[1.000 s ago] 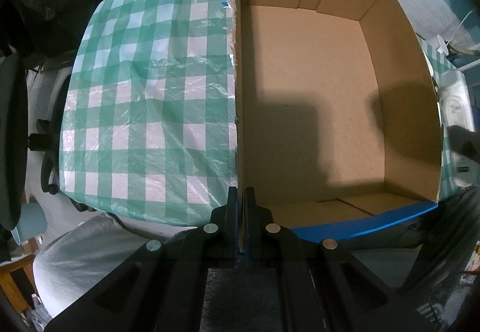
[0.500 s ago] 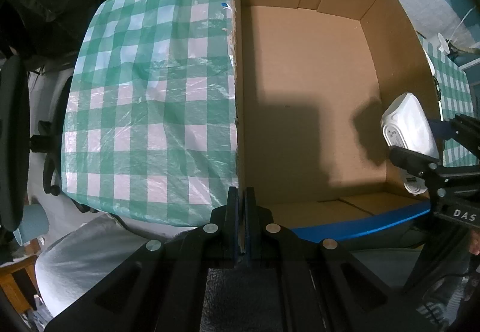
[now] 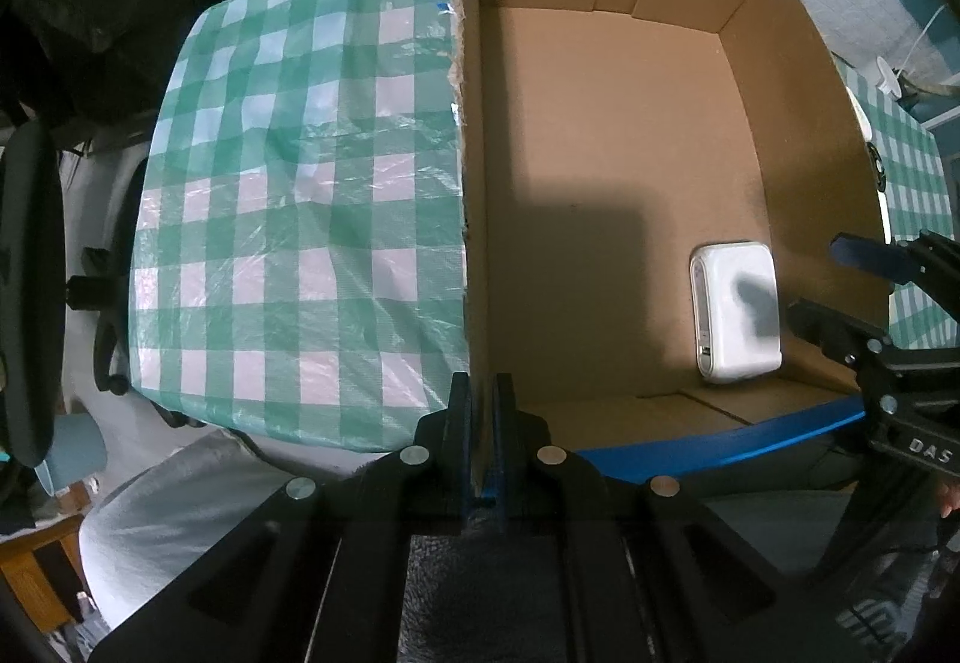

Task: Organize rigid objects
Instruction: 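Carry the power bank into the box and release it with the right gripper, then move the right gripper back to the items and grasp the black charger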

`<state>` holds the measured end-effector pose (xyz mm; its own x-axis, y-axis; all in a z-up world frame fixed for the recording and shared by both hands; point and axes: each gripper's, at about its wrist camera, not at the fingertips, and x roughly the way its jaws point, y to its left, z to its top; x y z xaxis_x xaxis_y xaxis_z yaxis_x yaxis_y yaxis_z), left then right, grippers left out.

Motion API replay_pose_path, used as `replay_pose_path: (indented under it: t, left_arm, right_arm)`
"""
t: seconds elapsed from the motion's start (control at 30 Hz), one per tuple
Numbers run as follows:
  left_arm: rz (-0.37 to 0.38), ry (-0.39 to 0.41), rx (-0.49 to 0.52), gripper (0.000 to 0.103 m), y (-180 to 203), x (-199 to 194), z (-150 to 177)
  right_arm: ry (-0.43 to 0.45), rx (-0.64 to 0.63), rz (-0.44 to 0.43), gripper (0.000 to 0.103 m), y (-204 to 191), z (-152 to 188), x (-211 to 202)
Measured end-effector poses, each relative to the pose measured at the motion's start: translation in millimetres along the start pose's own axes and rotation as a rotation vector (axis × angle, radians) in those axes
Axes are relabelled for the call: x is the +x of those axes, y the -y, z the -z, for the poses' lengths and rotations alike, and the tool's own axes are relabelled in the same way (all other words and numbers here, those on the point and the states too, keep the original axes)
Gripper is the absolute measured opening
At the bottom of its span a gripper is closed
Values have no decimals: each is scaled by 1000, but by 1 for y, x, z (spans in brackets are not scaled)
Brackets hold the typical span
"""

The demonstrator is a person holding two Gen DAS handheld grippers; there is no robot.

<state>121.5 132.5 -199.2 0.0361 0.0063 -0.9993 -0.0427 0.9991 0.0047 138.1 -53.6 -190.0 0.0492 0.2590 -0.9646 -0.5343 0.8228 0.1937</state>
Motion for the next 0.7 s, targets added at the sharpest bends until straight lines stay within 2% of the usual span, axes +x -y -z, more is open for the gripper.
replay_pose_path:
  t: [0.2, 0.37, 0.7]
  left_arm:
    - [-11, -2, 3, 6, 1, 0, -1]
    - [-14, -2, 4, 6, 3, -1, 0]
    - [-15, 0, 3, 6, 3, -2, 0]
  right_arm:
    - [55, 11, -3, 71, 2, 2, -24]
    - [100, 49, 20, 75, 19, 6, -53]
    - [130, 162, 87, 76, 90, 32, -87]
